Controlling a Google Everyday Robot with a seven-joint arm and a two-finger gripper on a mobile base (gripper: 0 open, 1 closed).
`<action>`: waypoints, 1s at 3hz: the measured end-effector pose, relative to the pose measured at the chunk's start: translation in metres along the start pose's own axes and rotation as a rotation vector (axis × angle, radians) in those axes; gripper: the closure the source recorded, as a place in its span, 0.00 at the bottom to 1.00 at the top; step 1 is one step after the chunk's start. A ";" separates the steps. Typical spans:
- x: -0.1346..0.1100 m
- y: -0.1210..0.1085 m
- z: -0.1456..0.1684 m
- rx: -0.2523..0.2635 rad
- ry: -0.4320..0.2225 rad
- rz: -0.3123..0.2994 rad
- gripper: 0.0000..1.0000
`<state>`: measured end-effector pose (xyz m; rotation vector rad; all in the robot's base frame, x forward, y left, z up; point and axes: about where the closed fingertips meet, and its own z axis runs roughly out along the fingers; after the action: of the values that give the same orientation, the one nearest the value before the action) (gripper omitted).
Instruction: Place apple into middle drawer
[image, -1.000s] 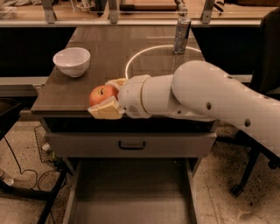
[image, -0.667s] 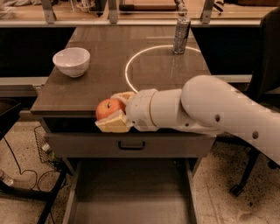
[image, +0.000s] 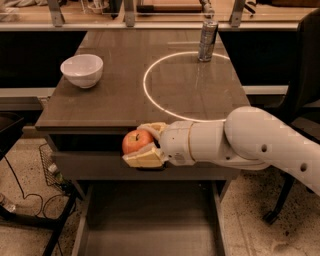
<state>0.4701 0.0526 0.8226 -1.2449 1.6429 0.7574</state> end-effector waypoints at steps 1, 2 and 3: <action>0.034 0.008 0.011 -0.039 0.023 -0.026 1.00; 0.096 0.034 0.023 -0.124 0.030 -0.046 1.00; 0.160 0.068 0.027 -0.210 0.055 -0.056 1.00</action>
Offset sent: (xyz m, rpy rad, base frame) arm -0.0664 -0.0221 -0.1954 -0.0332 0.0419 0.2503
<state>0.4010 0.0336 0.6621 -1.4648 1.5967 0.8854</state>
